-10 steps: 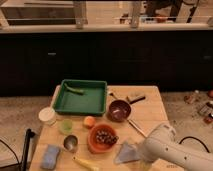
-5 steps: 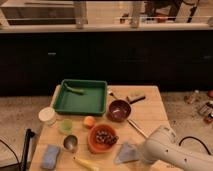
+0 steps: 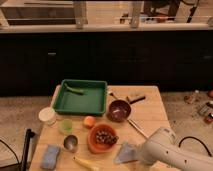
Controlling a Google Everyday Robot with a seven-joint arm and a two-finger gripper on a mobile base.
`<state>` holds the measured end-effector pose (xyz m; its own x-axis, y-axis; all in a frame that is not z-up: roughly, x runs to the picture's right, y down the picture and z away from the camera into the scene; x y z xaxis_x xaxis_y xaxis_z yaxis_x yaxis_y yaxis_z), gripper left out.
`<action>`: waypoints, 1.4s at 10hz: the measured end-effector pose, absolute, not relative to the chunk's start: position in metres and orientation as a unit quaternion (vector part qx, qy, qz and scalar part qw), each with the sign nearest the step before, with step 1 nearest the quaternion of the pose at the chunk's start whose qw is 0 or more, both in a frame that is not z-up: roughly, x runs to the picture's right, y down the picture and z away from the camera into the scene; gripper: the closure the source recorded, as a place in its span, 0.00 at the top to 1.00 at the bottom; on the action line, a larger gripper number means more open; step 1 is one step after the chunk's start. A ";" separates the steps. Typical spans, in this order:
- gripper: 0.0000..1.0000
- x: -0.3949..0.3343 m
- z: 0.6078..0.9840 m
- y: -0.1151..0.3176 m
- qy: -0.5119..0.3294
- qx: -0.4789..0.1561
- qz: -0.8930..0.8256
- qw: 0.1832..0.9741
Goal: Place towel in plastic cup
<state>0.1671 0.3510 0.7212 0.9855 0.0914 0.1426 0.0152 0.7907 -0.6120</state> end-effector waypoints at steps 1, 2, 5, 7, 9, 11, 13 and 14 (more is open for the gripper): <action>0.80 0.165 0.720 0.349 -0.084 -0.321 0.015 0.943; 0.80 0.162 0.719 0.346 -0.086 -0.319 0.008 0.944; 0.80 0.151 0.720 0.342 -0.089 -0.309 -0.012 0.947; 0.80 0.143 0.723 0.340 -0.085 -0.301 -0.030 0.949; 0.80 0.135 0.727 0.338 -0.080 -0.295 -0.046 0.951; 0.80 0.131 0.732 0.336 -0.075 -0.295 -0.060 0.951; 0.80 0.129 0.740 0.333 -0.074 -0.298 -0.065 0.949; 0.80 0.130 0.744 0.331 -0.076 -0.300 -0.066 0.949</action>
